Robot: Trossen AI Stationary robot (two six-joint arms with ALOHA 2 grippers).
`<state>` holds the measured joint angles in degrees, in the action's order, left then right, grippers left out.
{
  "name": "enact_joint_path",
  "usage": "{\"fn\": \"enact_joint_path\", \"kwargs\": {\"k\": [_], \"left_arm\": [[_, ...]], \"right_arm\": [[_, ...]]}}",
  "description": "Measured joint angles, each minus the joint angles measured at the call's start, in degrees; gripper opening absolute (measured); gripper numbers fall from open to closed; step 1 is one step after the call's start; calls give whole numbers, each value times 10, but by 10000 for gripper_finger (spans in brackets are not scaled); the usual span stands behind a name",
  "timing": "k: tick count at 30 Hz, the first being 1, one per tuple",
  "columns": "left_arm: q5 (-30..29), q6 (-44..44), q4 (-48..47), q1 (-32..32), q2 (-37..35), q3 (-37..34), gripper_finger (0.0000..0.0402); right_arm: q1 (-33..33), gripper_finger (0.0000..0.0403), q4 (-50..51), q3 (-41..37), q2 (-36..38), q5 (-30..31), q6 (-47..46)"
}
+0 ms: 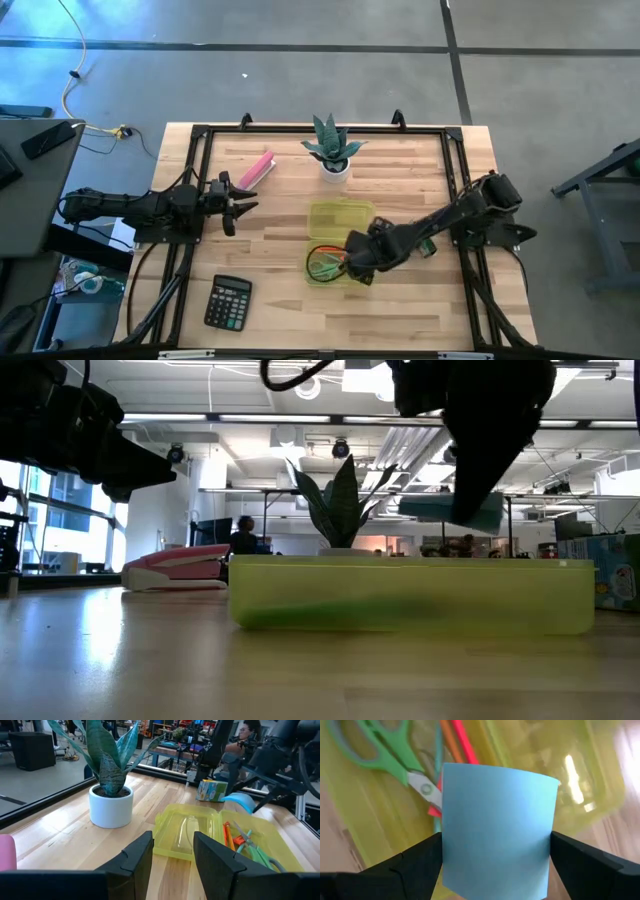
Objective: Pack school essentials
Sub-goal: Put the blue sticky note into the supply box
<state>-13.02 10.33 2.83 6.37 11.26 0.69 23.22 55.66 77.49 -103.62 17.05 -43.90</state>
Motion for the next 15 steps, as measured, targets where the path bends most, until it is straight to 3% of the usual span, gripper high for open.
{"fn": "enact_joint_path", "kwargs": {"k": [9, 15], "left_arm": [[0, 0, 0, 0, 0, 0, 131], [0, 0, 0, 0, 0, 0, 131]], "right_arm": [[-30, 337, -62, 0, -46, -52, 125], [-25, 337, -97, 0, -60, -97, 150]]}}
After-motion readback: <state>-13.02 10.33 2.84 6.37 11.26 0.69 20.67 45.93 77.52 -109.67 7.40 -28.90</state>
